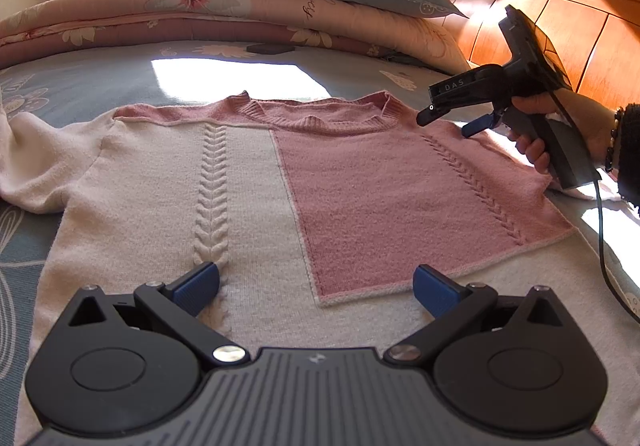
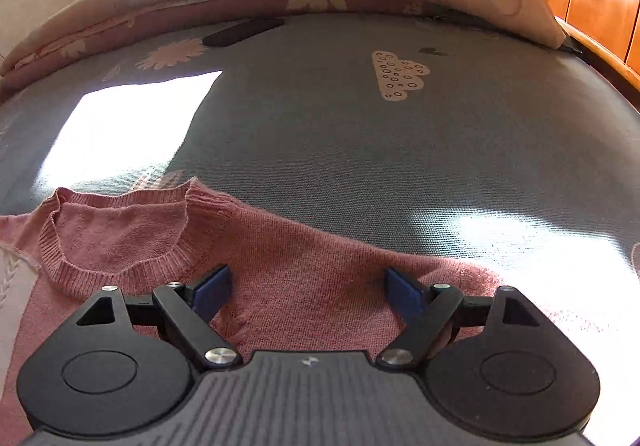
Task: Fold clothes
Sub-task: 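Lift the right gripper and carry it toward the sweater's hem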
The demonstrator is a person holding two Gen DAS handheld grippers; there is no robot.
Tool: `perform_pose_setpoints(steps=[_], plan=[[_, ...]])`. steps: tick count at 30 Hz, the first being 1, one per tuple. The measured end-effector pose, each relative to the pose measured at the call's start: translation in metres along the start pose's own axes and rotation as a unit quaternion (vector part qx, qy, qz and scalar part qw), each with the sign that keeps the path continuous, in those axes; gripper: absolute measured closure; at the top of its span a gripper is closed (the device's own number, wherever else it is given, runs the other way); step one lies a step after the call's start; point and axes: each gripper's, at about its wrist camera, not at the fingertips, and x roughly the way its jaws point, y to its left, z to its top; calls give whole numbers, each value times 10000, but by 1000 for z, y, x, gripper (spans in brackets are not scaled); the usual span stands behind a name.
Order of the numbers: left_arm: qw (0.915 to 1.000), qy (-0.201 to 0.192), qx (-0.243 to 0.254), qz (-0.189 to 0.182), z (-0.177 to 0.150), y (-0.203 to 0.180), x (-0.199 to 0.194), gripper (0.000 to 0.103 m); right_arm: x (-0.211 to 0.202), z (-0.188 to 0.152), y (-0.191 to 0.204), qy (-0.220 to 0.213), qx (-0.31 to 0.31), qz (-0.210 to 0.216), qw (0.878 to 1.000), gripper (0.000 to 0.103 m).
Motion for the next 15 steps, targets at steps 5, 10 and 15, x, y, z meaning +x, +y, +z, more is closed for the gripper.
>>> perform_pose_setpoints(steps=[5, 10, 15], plan=[[10000, 4, 25, 26, 0, -1, 0, 1, -62, -7, -10, 113, -16, 360, 9993, 16], [10000, 13, 54, 59, 0, -2, 0, 1, -112, -31, -25, 428, 395, 883, 9944, 16], [10000, 18, 63, 72, 0, -3, 1, 1, -108, -69, -27, 765, 832, 1169, 9867, 16]])
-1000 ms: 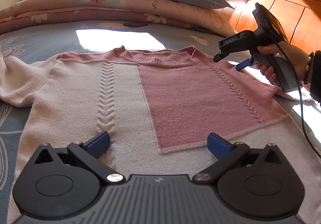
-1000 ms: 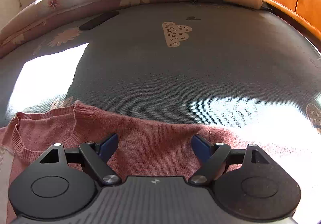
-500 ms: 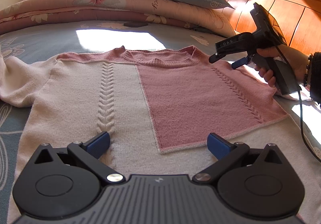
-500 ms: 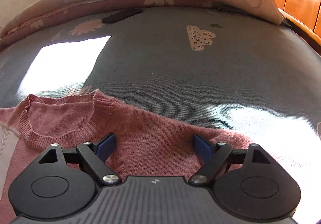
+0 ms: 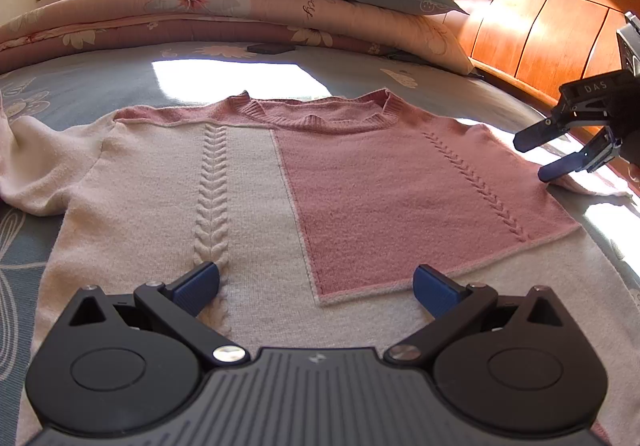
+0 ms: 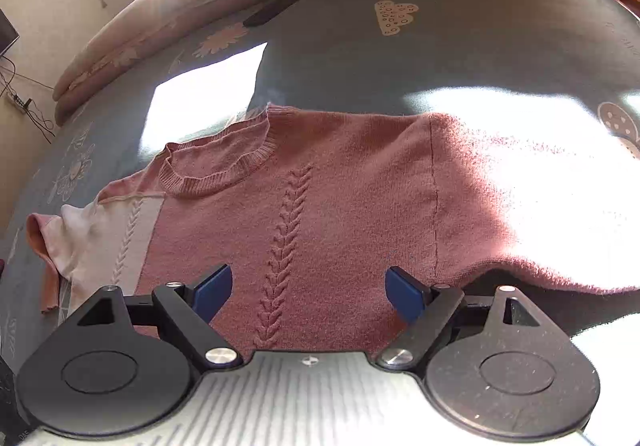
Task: Fold clothes
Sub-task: 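Lift the right gripper and carry it toward the sweater's hem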
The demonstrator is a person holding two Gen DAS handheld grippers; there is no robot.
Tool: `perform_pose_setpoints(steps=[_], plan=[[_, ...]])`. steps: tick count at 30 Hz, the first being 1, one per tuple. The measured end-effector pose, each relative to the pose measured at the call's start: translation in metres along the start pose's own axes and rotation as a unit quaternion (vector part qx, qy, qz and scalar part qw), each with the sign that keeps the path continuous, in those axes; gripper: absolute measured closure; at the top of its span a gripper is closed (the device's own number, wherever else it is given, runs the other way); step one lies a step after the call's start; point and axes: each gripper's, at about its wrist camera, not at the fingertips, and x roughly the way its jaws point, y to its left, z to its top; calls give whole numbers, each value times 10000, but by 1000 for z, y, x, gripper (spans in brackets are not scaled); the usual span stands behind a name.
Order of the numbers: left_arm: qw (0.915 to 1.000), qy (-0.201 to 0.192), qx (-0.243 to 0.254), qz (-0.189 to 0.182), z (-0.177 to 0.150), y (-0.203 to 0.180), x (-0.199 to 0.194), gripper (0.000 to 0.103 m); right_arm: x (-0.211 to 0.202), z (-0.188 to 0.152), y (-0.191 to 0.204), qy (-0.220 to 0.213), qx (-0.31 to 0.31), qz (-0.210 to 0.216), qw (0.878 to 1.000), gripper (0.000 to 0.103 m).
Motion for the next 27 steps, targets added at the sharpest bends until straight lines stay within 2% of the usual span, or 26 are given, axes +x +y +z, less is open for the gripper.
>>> perform_pose_setpoints(steps=[3, 5, 7, 10, 13, 15, 20, 23, 27], plan=[[10000, 2, 2, 3, 0, 0, 0, 1, 20, -19, -14, 123, 315, -134, 9993, 16], [10000, 1, -11, -7, 0, 0, -1, 1, 13, -26, -19, -110, 392, -123, 9991, 17], [10000, 5, -17, -6, 0, 0, -1, 1, 4, -28, -18, -84, 432, -323, 9985, 21], [10000, 13, 15, 32, 0, -1, -1, 1, -14, -31, -6, -60, 300, -681, 9972, 21], [10000, 17, 36, 50, 0, -2, -1, 1, -26, -42, 5, -134, 263, -250, 9993, 21], [10000, 16, 34, 47, -1, -2, -1, 1, -24, -55, 9, -54, 316, -158, 9994, 20], [10000, 32, 75, 57, 0, -3, -1, 1, -21, -94, 0, 175, 474, -471, 9976, 20], [9999, 51, 97, 65, 0, -3, -1, 1, -39, -114, -8, 228, 760, -338, 9963, 21], [9999, 128, 92, 30, 2, -4, -5, 1, -58, -122, 9, 153, 662, -458, 9966, 20]])
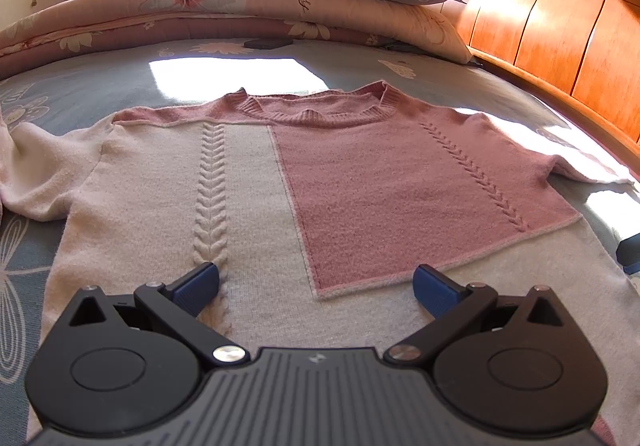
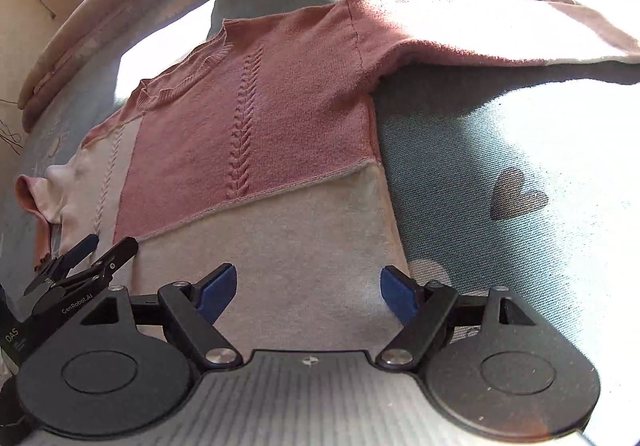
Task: Fold clothes
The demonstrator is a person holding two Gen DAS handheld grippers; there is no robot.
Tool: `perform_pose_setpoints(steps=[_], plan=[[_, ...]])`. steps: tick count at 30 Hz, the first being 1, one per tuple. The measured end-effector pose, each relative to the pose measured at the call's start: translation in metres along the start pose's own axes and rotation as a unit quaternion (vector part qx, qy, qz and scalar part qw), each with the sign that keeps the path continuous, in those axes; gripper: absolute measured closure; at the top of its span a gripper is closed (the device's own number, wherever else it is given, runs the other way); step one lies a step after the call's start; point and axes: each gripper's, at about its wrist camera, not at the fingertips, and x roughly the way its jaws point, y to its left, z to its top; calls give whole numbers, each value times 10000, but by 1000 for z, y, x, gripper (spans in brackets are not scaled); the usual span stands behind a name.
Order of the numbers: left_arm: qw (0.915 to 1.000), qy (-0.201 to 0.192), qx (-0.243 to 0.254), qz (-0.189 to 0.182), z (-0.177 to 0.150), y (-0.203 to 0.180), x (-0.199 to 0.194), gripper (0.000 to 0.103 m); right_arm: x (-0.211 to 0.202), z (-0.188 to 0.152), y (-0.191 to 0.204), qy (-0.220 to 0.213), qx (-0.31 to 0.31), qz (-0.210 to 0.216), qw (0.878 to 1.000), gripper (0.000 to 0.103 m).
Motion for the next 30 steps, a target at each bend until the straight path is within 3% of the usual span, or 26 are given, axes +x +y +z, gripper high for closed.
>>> perform_pose_setpoints(steps=[6, 11, 13, 18, 24, 30], plan=[[9999, 19, -121, -87, 0, 4, -2, 1, 2, -10, 31, -261, -279, 135, 9992, 17], [9999, 31, 157, 19, -3, -2, -2, 1, 15, -36, 11, -127, -108, -383, 9991, 16], [9998, 37, 193, 55, -3, -4, -1, 1, 2, -53, 3, -257, -84, -353, 9990, 16], [9996, -11, 257, 148, -6, -7, -1, 1, -24, -92, -8, -88, 258, -344, 9990, 16], [9995, -45, 256, 154, -7, -7, -2, 1, -40, -135, -1, -159, 129, -560, 9982, 14], [9994, -45, 293, 192, -8, -8, -1, 1, -59, -146, 3, -341, 100, -600, 9976, 14]])
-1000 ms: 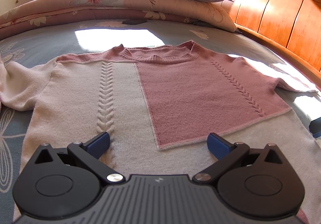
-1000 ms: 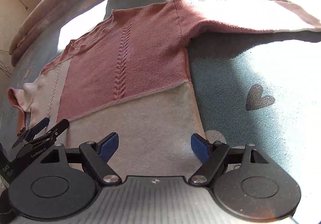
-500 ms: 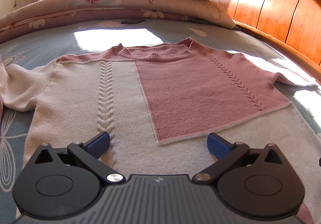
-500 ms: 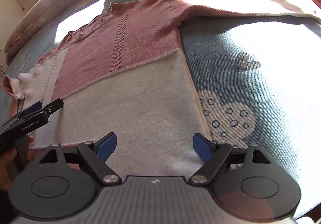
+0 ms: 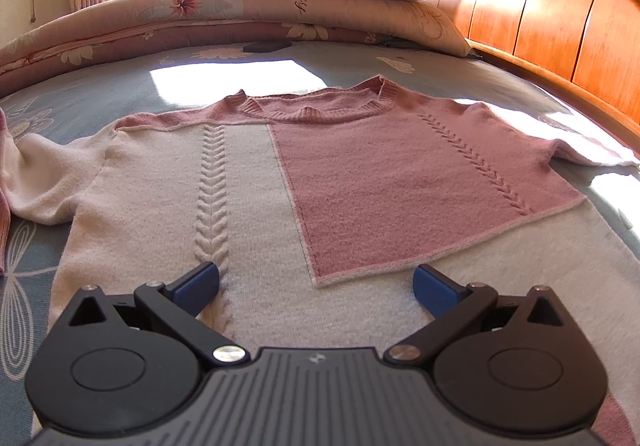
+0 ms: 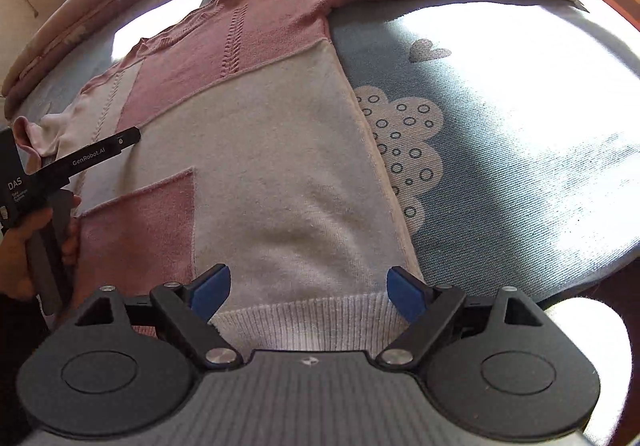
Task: Fold clothes
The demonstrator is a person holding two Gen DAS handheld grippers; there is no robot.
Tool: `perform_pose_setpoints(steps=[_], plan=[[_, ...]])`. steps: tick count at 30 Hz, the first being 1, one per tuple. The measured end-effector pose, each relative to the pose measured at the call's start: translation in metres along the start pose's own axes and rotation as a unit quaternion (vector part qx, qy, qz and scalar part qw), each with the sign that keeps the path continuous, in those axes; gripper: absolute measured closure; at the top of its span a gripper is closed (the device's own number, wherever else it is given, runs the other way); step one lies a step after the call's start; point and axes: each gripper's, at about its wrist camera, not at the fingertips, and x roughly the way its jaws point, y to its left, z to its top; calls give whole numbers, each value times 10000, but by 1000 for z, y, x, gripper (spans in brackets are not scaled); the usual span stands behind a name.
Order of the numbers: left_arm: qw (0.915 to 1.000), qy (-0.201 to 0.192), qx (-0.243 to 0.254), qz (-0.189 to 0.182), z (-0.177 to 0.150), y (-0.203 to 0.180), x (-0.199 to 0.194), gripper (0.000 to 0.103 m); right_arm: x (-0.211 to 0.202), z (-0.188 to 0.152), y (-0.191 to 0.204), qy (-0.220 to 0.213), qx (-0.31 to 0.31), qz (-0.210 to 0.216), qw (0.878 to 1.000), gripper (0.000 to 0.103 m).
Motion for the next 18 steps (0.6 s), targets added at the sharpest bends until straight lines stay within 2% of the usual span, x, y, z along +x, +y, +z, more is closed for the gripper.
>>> perform_pose_setpoints(steps=[2, 4, 6, 9, 11, 14, 18], plan=[[10000, -5, -7, -7, 0, 0, -1, 1, -2, 2, 2, -148, 78, 168, 9997, 14], [10000, -7, -4, -13, -1, 1, -1, 1, 5, 2, 0, -25, 295, 280, 9992, 14], [10000, -6, -10, -18, 0, 1, -1, 1, 12, -2, -3, 104, 332, 181, 9992, 14], [10000, 8, -1, 8, 0, 0, -1, 1, 6, -3, -10, -58, 420, -98, 9991, 14], [10000, 17, 28, 45, 0, -2, 0, 1, 1, -3, -11, -181, 600, 207, 9978, 14], [10000, 10, 15, 34, 0, -1, -1, 1, 2, -1, 8, -209, 409, 602, 9971, 14], [10000, 2, 4, -4, 0, 0, -1, 1, 16, -5, 27, -8, 93, 506, 9987, 14]])
